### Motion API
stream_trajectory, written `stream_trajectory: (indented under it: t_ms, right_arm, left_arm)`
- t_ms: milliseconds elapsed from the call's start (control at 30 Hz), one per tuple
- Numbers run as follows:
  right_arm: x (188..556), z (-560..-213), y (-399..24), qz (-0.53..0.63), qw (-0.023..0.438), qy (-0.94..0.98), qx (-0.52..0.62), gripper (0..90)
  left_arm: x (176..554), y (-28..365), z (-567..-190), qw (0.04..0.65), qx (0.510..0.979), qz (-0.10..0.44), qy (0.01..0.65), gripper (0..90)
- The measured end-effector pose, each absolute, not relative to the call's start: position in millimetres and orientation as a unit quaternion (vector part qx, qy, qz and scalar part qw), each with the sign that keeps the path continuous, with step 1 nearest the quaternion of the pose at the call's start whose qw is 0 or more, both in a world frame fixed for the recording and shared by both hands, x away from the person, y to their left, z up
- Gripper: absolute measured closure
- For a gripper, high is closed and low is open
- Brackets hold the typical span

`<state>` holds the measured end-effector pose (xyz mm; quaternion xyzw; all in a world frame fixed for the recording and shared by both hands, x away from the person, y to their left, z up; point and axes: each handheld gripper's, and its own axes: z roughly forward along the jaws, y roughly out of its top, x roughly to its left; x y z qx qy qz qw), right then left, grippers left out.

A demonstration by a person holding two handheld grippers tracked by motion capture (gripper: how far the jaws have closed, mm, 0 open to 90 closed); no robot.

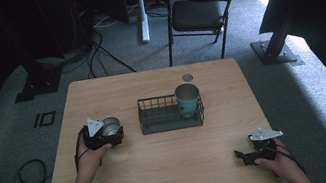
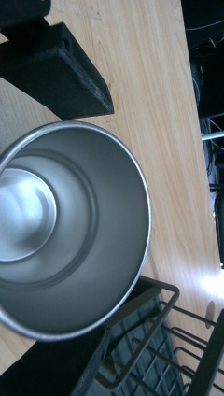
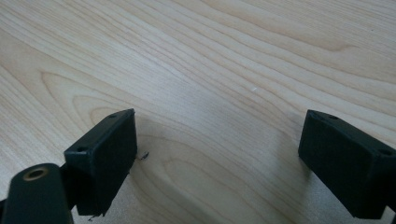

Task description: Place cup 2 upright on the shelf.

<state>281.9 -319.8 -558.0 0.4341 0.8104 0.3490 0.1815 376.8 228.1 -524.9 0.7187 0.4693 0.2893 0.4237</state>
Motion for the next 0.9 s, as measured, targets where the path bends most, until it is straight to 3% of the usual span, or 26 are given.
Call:
stream_trajectory:
  t_ms: [333,567,600,900]
  right_arm:
    - [281.9,-558.0,-319.9,0.349,0.181,0.811,0.434,11.1]
    - [281.9,-558.0,-320.0,0.349,0.181,0.81,0.434,11.1]
    - [281.9,-558.0,-319.9,0.349,0.181,0.81,0.434,11.1]
    - [281.9,-558.0,-319.8,0.349,0.182,0.811,0.434,11.1]
  left_arm:
    - [381.7,226.0,-529.2,0.422,0.721,0.293,0.465,0.5]
    - [383.7,223.6,-529.5,0.424,0.714,0.3,0.47,8.8]
    - [383.9,223.0,-529.2,0.427,0.712,0.3,0.469,13.5]
    - [383.4,225.8,-523.3,0.427,0.71,0.306,0.47,13.8]
